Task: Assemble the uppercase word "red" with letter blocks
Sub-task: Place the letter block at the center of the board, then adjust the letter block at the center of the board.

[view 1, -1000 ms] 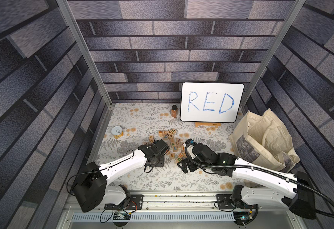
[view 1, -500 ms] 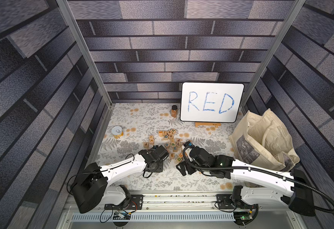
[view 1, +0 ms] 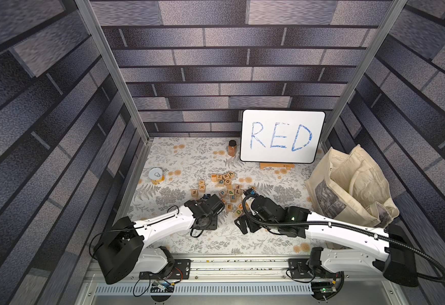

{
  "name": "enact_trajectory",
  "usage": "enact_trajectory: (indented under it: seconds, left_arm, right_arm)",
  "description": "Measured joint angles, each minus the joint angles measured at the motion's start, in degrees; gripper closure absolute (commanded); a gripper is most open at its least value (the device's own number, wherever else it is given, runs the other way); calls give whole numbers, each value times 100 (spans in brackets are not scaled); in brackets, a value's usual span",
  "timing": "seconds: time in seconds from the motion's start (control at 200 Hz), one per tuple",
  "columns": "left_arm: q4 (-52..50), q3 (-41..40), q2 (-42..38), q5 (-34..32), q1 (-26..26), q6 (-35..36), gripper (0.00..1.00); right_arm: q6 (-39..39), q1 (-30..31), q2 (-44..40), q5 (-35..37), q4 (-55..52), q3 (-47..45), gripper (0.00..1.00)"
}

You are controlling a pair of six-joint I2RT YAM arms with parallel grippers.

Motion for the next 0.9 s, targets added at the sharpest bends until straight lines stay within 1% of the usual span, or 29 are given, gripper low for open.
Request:
enact_trajectory:
  seconds: [0.12,0.195,0.27,0.336,0.576,0.671,0.751,0.872,0.902]
  left_arm:
    - [0,0,-4,24,11,-20,24]
    - [-2,2,-4,35,26,4,21]
    - [-17,11,-7,33,63,13,21]
    - [-22,20,-20,33,90,15,24]
    - [-20,24,-85,57,190,42,46]
    - [-17,24,-90,61,208,76,52]
    - [-15,24,-90,74,236,111,52]
    - [4,31,-81,79,269,186,60]
    - [4,42,-66,79,269,212,63]
  right_arm:
    - [0,0,26,20,0,0,0]
    - [-2,0,44,28,0,0,0]
    - [-2,0,68,42,0,2,0]
    - [-2,0,101,44,0,7,0]
    - [-2,0,173,105,-2,28,0]
    - [-2,0,173,127,0,50,0]
    - [-2,0,177,129,-2,59,0]
    - [-4,0,205,146,-2,87,0]
    - [-4,0,219,149,-2,98,0]
